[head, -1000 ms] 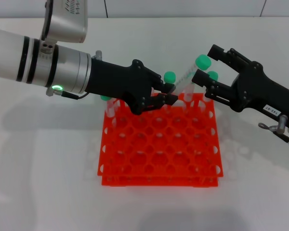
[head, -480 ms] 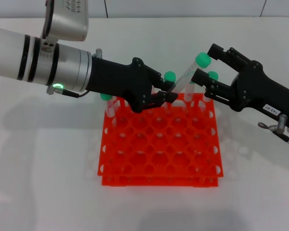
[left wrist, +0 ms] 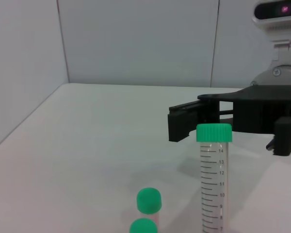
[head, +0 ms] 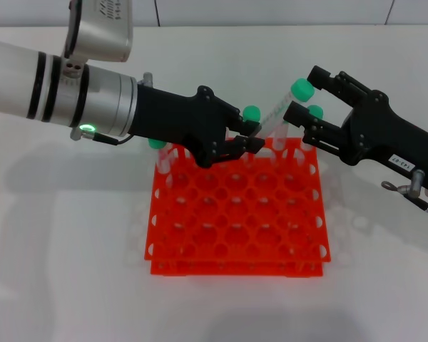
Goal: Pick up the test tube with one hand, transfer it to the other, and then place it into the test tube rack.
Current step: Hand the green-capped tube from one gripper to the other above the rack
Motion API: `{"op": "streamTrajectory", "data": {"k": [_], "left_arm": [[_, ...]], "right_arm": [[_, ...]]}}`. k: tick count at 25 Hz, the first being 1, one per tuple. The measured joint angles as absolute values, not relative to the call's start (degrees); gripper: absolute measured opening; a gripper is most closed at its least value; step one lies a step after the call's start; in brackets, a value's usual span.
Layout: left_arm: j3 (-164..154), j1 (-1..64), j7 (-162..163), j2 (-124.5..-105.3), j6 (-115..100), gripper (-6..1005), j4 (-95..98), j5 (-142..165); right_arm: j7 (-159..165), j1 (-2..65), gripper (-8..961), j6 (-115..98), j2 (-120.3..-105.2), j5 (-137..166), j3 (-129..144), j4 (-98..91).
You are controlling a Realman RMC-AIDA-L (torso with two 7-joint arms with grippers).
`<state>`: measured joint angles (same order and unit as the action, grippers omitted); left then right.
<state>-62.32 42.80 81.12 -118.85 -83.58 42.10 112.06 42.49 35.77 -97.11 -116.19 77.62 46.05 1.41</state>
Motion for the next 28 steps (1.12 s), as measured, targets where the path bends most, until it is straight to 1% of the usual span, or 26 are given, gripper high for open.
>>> {"op": "streamTrajectory", "data": {"k": [8, 13, 16, 21, 28], "left_arm": [[-63.07, 42.81, 81.12, -118.96, -83.58, 191, 42.1, 112.0], [-63.11, 42.78, 81.1, -119.01, -83.61, 191, 42.1, 112.0], [-63.81, 42.67, 81.11, -119.0, -83.59, 191, 42.1, 111.81], [-64.24, 42.61, 81.15, -119.0, -83.55, 191, 42.1, 111.63], [-64.24, 42.4, 81.94, -119.0, -83.71, 192, 42.54, 111.56]], "right_arm": [[42.37, 35.77, 769, -97.11, -116.19, 78.06, 46.48, 1.41], [42.36, 35.77, 588, -97.1, -116.18, 78.01, 46.21, 1.91], [42.36, 35.87, 346, -96.66, -116.18, 78.02, 46.19, 2.03], [42.36, 36.04, 254, -96.22, -116.19, 78.09, 46.12, 2.06], [42.5, 35.65, 254, -96.21, -116.19, 77.75, 46.06, 2.06]]}}
